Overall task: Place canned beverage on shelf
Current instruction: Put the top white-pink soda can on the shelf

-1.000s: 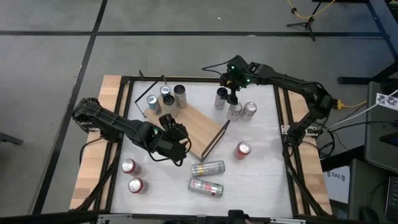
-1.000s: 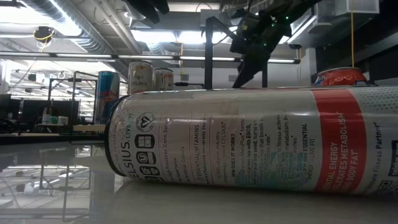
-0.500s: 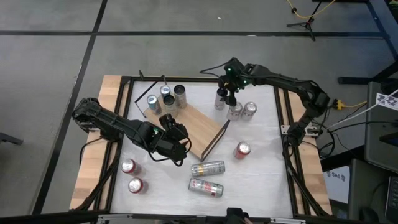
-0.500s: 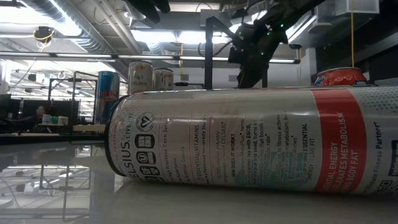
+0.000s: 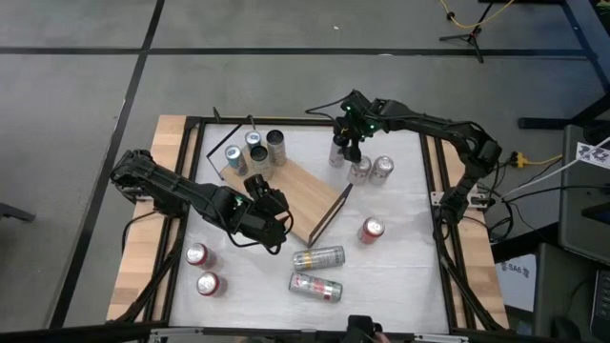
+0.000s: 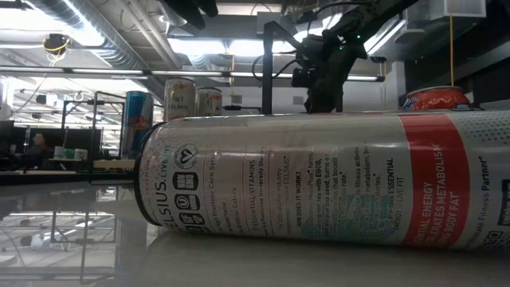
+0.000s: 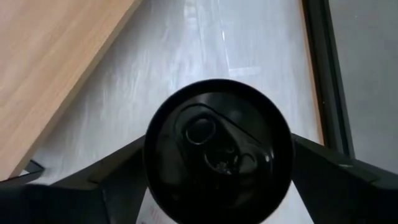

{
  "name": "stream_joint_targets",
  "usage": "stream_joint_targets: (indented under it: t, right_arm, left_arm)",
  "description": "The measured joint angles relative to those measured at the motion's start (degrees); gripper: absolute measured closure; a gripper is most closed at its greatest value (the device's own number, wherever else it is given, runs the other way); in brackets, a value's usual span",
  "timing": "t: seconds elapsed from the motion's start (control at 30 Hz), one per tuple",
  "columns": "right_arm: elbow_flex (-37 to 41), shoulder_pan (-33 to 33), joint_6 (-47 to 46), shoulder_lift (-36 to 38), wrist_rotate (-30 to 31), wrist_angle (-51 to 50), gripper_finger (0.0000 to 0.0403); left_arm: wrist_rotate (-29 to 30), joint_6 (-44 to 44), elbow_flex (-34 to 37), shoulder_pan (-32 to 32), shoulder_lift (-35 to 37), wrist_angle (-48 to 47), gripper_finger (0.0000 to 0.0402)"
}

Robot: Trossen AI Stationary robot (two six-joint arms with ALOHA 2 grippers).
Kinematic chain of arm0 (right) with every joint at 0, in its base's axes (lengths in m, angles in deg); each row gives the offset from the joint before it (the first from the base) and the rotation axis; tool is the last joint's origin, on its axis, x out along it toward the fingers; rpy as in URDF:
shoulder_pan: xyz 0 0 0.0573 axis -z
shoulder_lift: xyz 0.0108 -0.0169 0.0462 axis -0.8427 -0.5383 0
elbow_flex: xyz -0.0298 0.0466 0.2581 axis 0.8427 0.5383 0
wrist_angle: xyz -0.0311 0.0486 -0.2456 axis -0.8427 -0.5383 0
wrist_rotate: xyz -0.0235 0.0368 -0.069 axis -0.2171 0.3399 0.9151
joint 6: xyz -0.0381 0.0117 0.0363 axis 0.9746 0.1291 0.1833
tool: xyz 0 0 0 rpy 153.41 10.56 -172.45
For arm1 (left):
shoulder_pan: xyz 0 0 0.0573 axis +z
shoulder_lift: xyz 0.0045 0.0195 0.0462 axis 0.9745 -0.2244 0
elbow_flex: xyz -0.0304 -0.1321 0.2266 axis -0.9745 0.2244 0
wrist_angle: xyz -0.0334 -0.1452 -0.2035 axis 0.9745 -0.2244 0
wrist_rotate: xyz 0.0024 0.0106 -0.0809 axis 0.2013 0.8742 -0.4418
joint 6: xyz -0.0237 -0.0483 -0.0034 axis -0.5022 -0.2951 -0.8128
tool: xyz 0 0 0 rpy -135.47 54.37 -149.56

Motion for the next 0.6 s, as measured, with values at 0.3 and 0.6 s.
stream_joint_targets:
  t: [0.3, 0.6]
  right_arm:
    - [0.0, 0.0, 0.2, 0.0, -1.5, 0.1, 0.0154]
    - [0.0, -1.1, 0.2, 0.1, -1.4, 0.4, 0.0155]
  left_arm:
    - [0.0, 0.0, 0.0, 0.0, 0.0, 0.0, 0.0080]
    - [0.0, 0.0, 0.0, 0.0, 0.1, -2.0, 0.0080]
